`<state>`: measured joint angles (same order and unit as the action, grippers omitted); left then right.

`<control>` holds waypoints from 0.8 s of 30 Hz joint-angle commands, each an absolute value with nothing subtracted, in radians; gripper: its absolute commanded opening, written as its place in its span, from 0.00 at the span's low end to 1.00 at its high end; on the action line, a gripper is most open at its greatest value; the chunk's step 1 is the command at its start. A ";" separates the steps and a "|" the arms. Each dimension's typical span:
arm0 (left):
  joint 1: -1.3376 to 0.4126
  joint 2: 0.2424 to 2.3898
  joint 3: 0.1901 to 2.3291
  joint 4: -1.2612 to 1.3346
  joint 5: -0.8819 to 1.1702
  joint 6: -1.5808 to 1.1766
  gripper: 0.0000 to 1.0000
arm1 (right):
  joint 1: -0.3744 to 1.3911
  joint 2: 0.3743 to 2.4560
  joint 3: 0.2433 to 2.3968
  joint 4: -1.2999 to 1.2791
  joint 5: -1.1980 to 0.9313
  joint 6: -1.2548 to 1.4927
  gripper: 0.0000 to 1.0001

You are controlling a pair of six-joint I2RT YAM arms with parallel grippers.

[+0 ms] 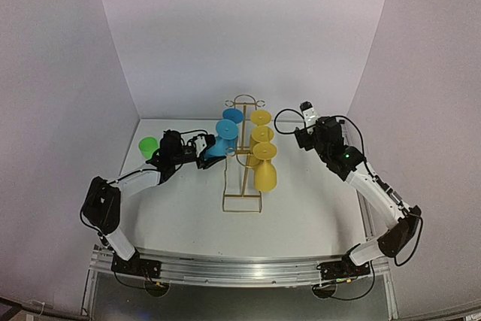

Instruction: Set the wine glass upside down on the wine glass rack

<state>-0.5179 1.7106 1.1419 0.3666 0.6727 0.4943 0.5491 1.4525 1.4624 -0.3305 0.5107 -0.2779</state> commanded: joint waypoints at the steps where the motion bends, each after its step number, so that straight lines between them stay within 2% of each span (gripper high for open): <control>1: -0.513 1.739 1.160 0.438 0.689 0.454 0.49 | 0.545 1.419 1.454 -0.313 0.478 -0.257 0.84; 24: -0.519 1.799 1.152 0.444 0.731 0.555 0.50 | 0.545 1.395 1.435 -0.313 0.474 -0.272 0.85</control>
<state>-0.5163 1.7754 1.1385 0.4137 0.6920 0.5215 0.5491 1.4421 1.4470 -0.3302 0.4818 -0.2718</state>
